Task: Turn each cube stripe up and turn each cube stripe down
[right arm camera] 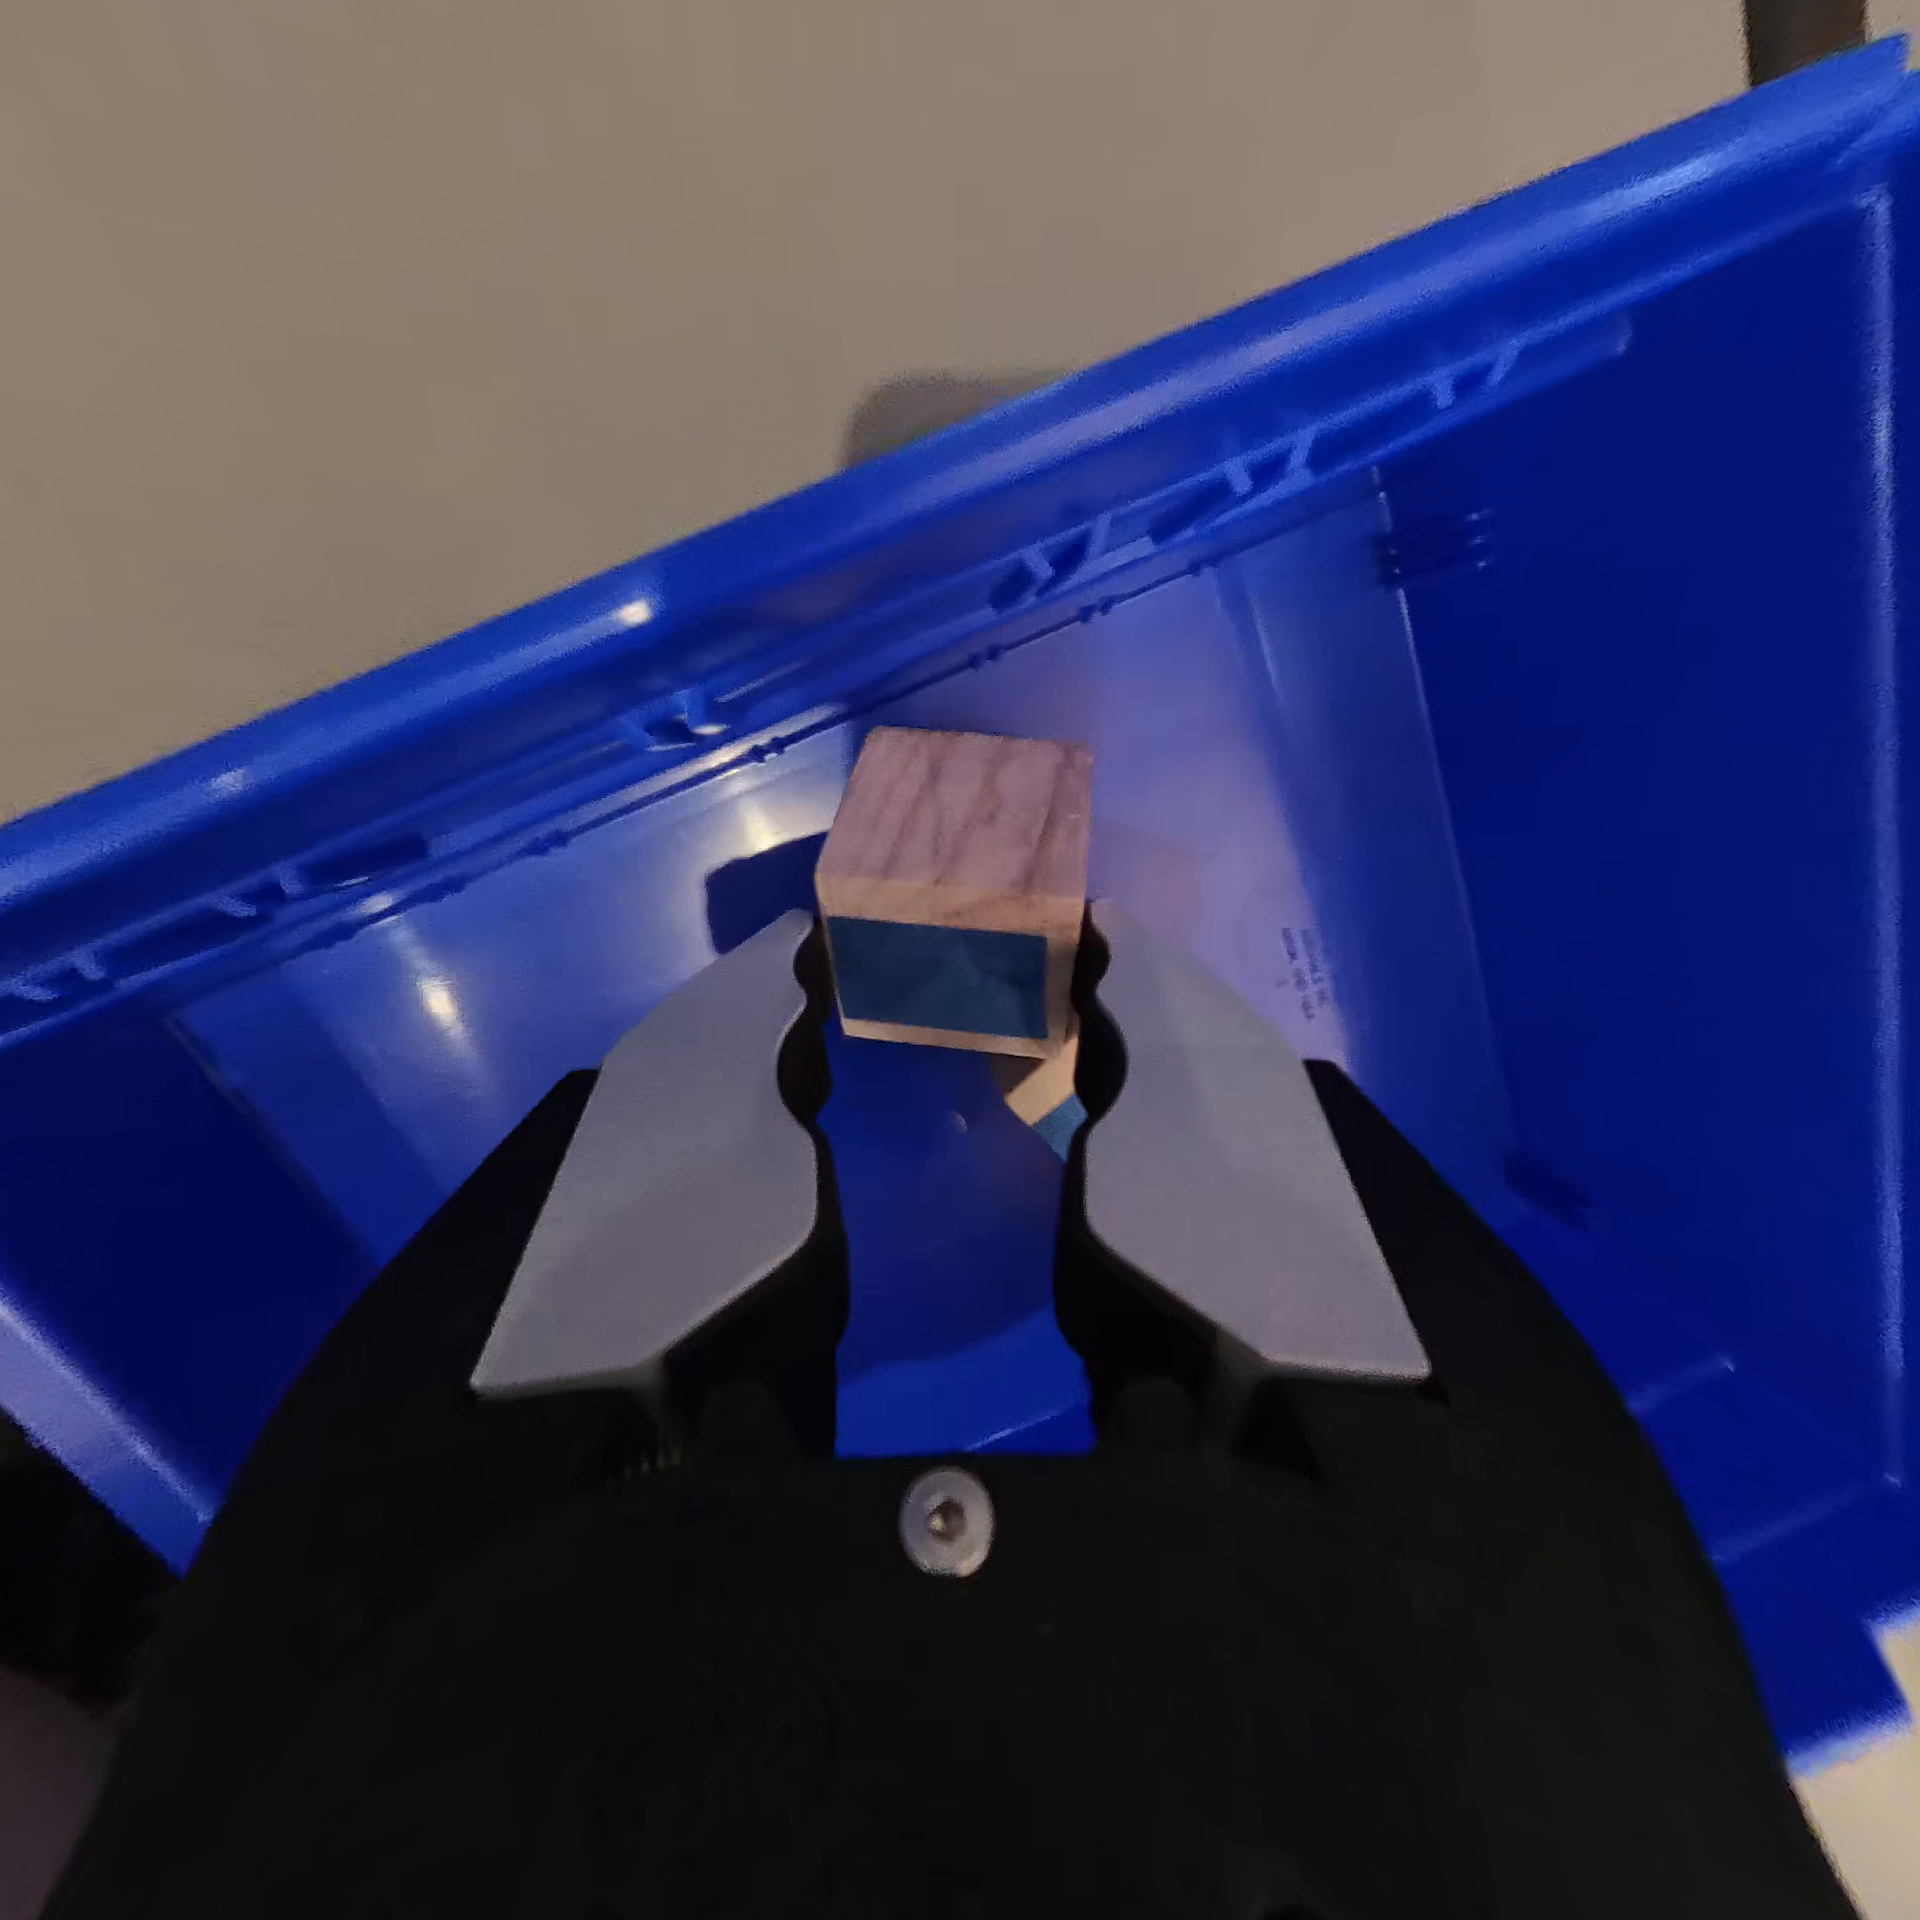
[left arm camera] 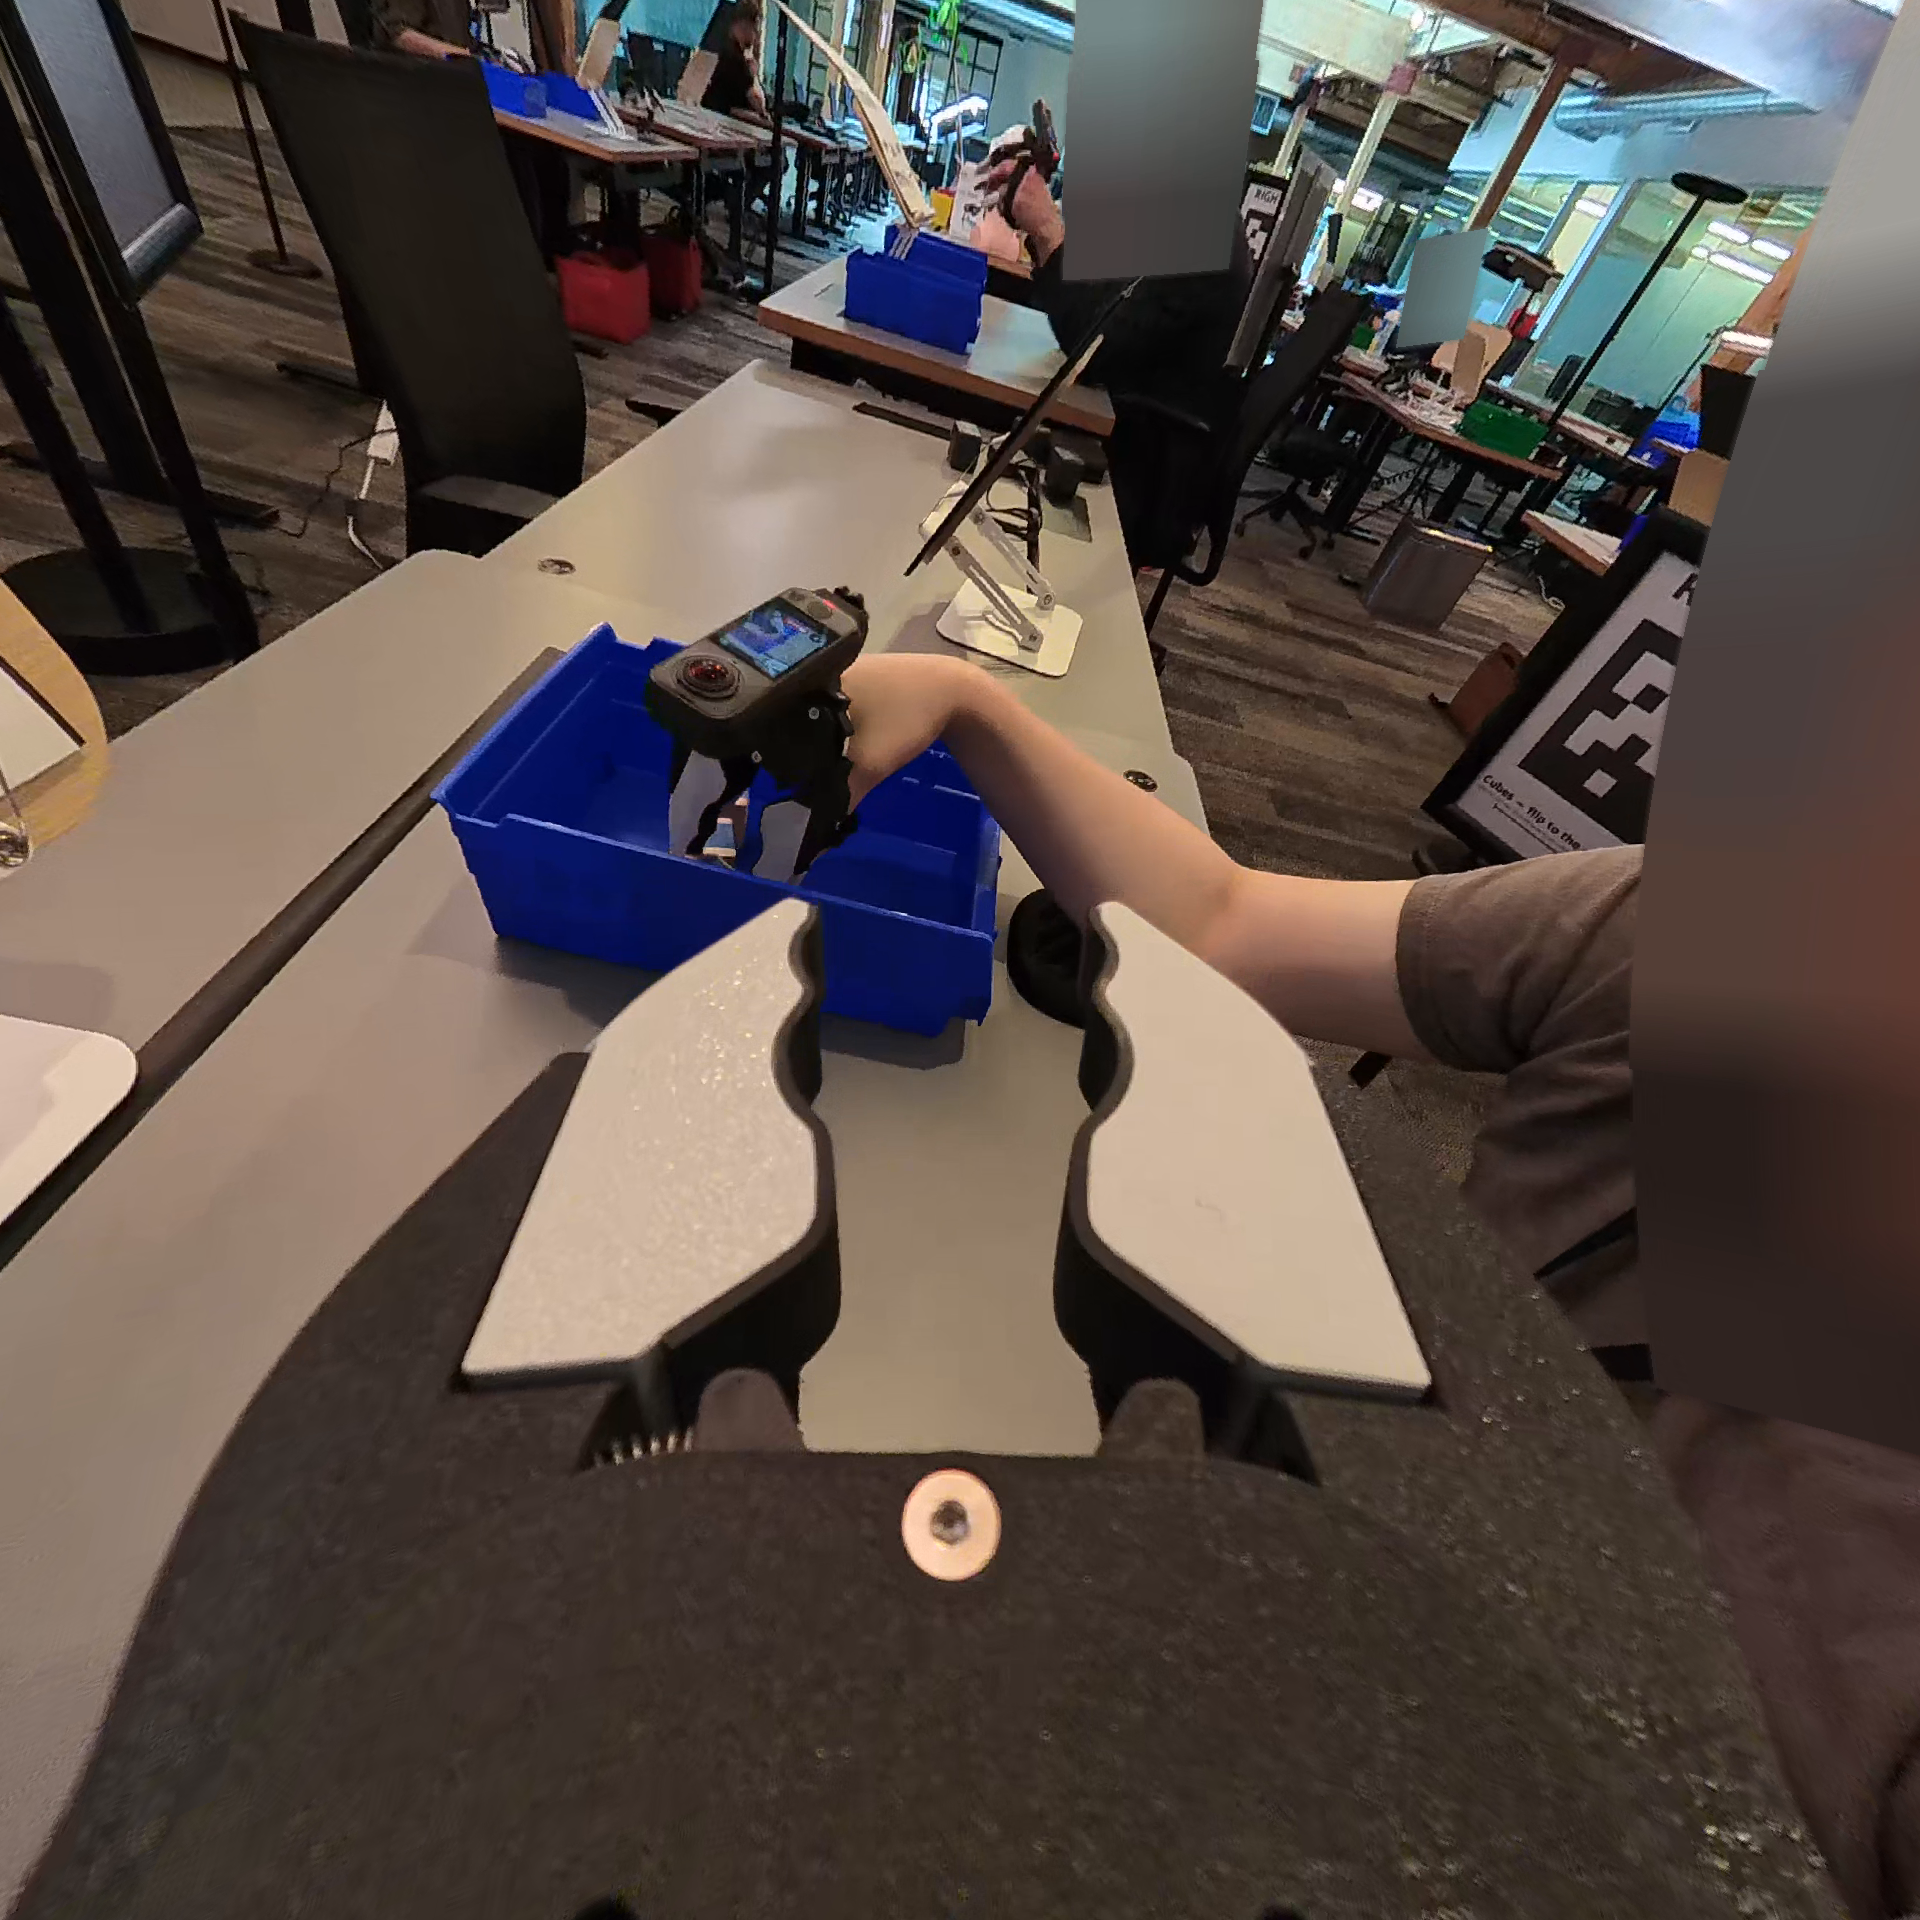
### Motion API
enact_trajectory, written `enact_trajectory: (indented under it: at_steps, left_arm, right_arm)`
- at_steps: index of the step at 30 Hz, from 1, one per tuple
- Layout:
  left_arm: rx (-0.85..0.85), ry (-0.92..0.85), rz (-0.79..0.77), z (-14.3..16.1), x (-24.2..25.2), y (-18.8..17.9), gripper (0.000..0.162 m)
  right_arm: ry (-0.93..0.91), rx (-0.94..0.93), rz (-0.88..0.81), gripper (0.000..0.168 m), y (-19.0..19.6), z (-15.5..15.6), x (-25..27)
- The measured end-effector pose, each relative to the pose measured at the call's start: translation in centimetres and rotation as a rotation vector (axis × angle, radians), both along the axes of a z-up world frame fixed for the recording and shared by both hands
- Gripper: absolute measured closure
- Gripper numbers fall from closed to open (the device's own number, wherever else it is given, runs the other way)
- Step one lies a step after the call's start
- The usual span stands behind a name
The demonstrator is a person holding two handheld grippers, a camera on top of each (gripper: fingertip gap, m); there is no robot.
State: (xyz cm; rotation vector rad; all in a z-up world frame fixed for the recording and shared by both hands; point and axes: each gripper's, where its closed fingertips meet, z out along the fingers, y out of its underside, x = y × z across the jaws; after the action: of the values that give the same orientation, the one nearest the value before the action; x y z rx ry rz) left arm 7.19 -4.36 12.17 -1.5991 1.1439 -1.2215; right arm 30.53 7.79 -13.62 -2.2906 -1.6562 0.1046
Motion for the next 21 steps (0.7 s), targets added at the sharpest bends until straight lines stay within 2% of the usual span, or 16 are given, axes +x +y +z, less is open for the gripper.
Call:
enact_trajectory:
  at_steps: [2,14,18,21]
  left_arm:
    - [-0.005,0.003,0.002,0.0,0.0,0.0,0.115]
    - [-0.01,0.025,0.01,-0.2,-0.7,0.2,0.115]
    - [0.02,0.032,0.115,0.5,-4.0,1.4,0.115]
    - [-0.001,0.155,0.315,-1.0,-8.7,3.5,0.115]
  right_arm:
    - [-0.048,0.04,0.001,0.123,0.5,-0.1,0.4]
    - [0.013,0.202,-0.03,0.117,2.6,1.7,0.3]
    - [0.082,0.277,-0.062,0.118,2.9,4.2,0.6]
    - [0.086,0.325,-0.069,0.118,3.0,5.5,1.0]
